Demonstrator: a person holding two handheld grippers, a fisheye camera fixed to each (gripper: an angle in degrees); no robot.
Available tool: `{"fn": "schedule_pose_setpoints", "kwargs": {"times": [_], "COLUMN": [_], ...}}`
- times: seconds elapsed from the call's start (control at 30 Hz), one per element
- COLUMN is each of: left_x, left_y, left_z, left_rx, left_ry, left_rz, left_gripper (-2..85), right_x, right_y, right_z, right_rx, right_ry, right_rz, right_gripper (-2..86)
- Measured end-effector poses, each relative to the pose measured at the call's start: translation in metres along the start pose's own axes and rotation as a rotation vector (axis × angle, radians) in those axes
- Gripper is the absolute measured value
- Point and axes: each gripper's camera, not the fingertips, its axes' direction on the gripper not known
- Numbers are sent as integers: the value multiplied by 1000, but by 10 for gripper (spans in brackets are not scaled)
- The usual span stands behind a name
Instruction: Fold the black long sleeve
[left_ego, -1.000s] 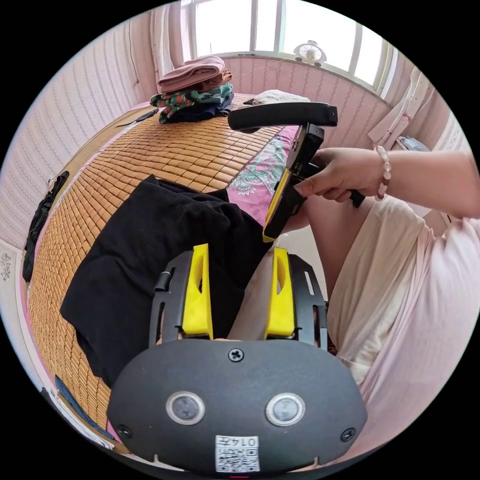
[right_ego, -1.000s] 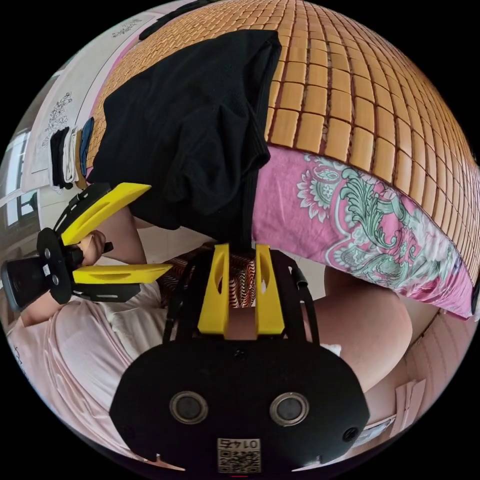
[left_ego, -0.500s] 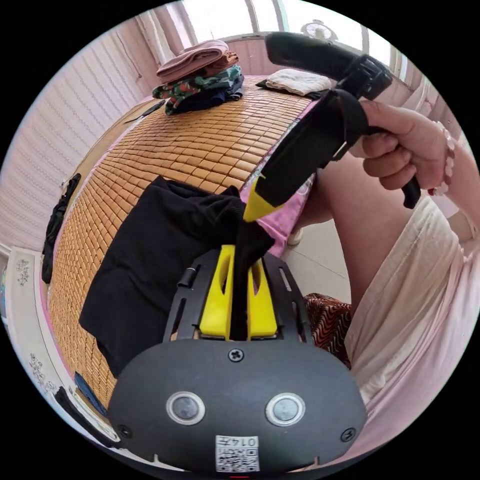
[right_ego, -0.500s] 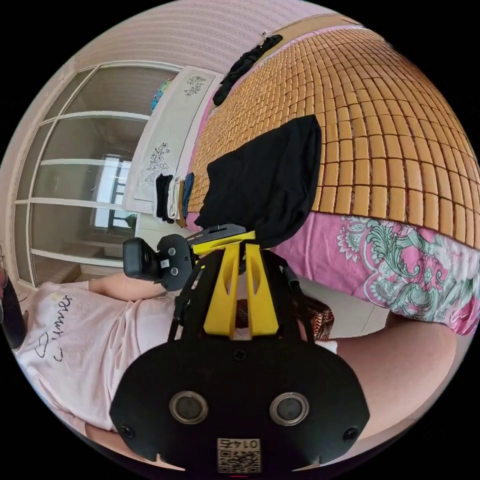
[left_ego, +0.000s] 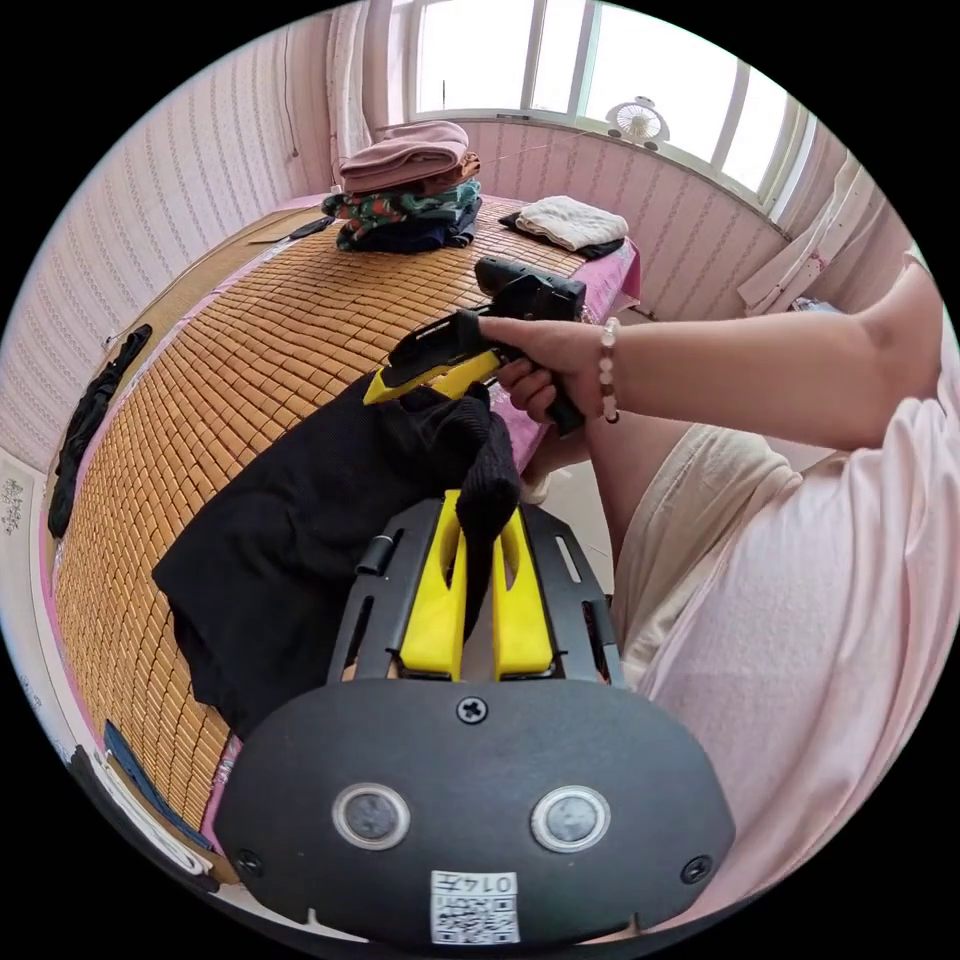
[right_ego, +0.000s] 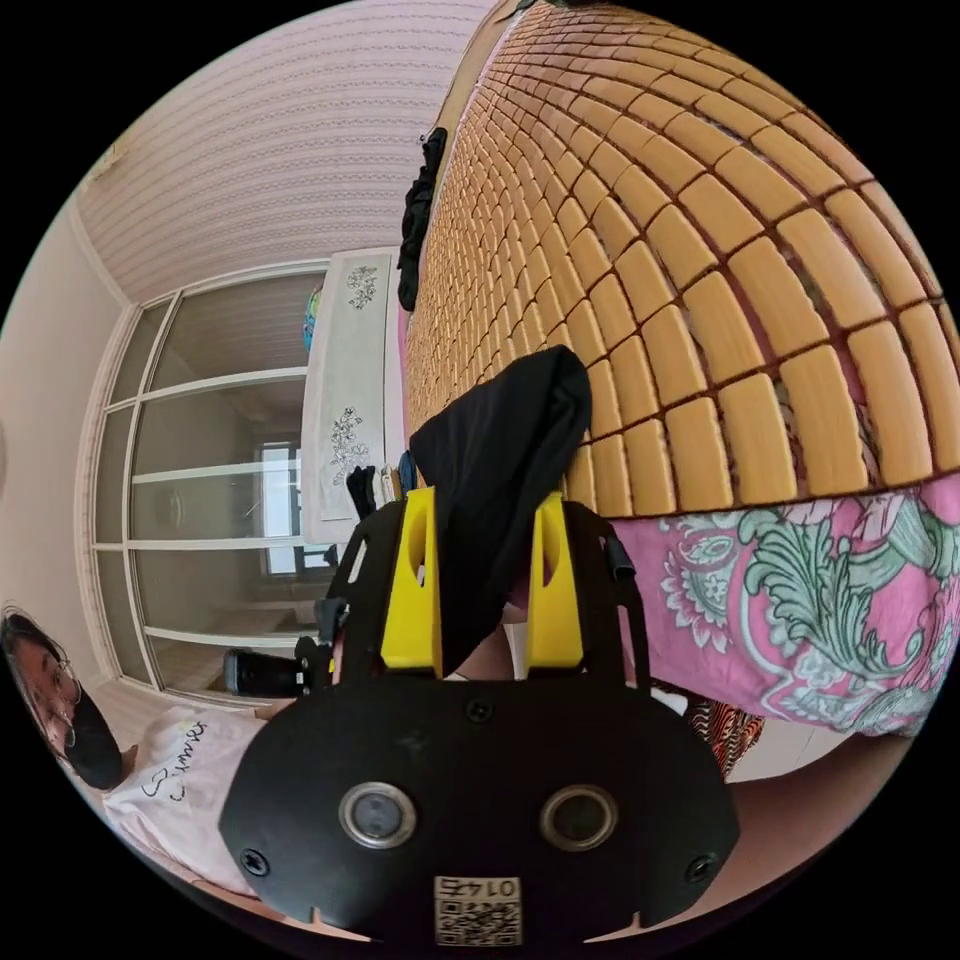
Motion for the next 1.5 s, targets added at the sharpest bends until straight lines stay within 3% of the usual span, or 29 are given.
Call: {"fn": "schedule_pose_setpoints", "kwargs": {"times": [0.1,0.4,0.63,0.83,0.9,1.0,1.07,1.17,1.27,1.5], "left_x": [3,14,5,-47,-75,-110,-134,-158,-169,-199], "left_y": [0,-51,-62,-11,33,80,105,137,148,153], "left_z": [-9,-10,-13,-60,-77,-58,-36,-29,-34,-15], "left_rx": [15,169,224,344,363,239,112,79,118,7], "left_ry": [-15,142,237,134,68,-69,-68,-29,4,20], "left_rz": [39,193,211,14,-133,-354,-486,-618,-641,-682], "left_gripper": [18,12,12,15,24,55,75,89,104,140], "right_x": [2,-7,-9,-80,-135,-186,-193,-210,-233,-265], "right_y": [5,65,97,74,45,12,-4,-9,-6,-22], "right_z": [-18,-164,-211,-188,-140,-60,-23,-6,-16,-12], "right_rx": [47,276,340,291,165,23,-49,-107,-81,-186], "right_ry": [42,172,204,78,52,272,400,392,536,778], "right_rz": [-5,-110,-72,-249,-364,-425,-392,-407,-463,-524], "right_gripper": [29,5,3,6,12,27,56,62,64,119]}}
